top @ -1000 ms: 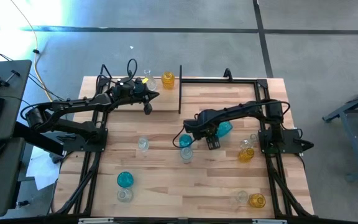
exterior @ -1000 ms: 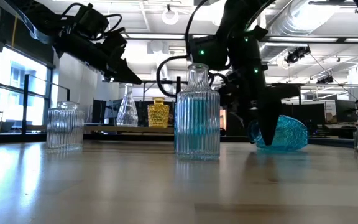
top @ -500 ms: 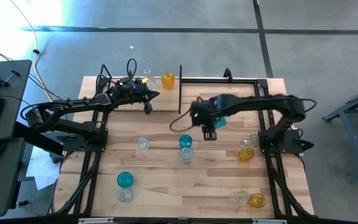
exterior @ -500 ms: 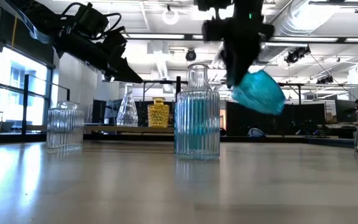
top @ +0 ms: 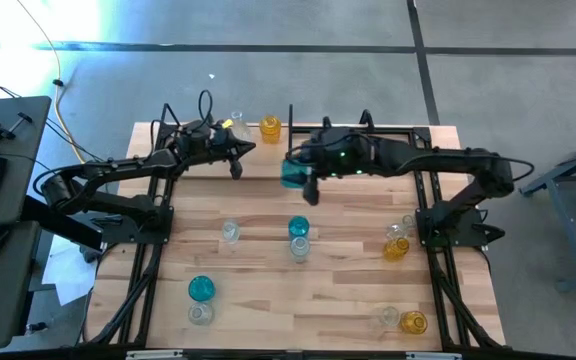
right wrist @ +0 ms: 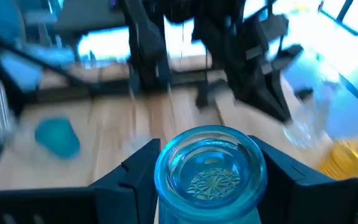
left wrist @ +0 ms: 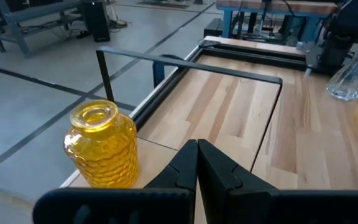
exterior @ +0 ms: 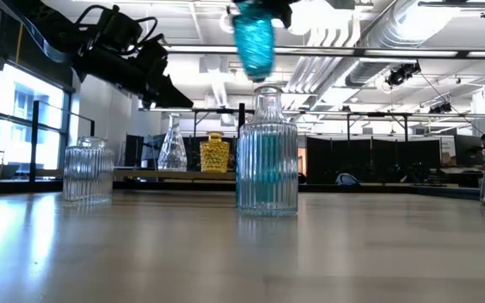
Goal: Sort vases onto shelf
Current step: Put the blue vase on the shelf
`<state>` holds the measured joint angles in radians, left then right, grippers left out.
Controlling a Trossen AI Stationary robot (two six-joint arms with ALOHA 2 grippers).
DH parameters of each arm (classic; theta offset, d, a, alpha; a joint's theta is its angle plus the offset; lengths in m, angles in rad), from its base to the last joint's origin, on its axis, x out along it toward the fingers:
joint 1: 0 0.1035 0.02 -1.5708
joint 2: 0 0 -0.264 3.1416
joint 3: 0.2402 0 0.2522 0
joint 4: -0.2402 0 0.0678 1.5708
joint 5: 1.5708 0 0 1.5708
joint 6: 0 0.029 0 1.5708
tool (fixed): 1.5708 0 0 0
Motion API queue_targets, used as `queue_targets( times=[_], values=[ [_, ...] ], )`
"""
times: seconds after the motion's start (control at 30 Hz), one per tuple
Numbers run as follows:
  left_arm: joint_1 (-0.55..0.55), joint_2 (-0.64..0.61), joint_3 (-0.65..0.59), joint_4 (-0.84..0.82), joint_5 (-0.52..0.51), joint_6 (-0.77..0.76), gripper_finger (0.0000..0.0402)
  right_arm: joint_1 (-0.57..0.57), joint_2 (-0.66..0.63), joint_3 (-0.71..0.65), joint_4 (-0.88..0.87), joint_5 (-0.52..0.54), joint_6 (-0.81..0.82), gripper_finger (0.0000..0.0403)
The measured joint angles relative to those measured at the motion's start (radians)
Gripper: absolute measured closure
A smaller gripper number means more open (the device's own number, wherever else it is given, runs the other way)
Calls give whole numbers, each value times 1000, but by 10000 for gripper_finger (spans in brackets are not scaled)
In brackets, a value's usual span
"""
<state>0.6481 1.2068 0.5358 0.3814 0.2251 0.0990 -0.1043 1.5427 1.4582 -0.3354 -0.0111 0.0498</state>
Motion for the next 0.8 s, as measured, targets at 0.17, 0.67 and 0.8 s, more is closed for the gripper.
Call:
queue_targets(
  times=[0.17,0.67,0.8],
  values=[
    [22,0,0,21,2,-1,402,0,98,0,218,-1,33,234],
    [67,-1,0,37,-1,-1,401,29,412,-1,534,54,106,234],
    [67,-1,0,37,0,-2,401,32,474,-1,567,70,97,234]
  ],
)
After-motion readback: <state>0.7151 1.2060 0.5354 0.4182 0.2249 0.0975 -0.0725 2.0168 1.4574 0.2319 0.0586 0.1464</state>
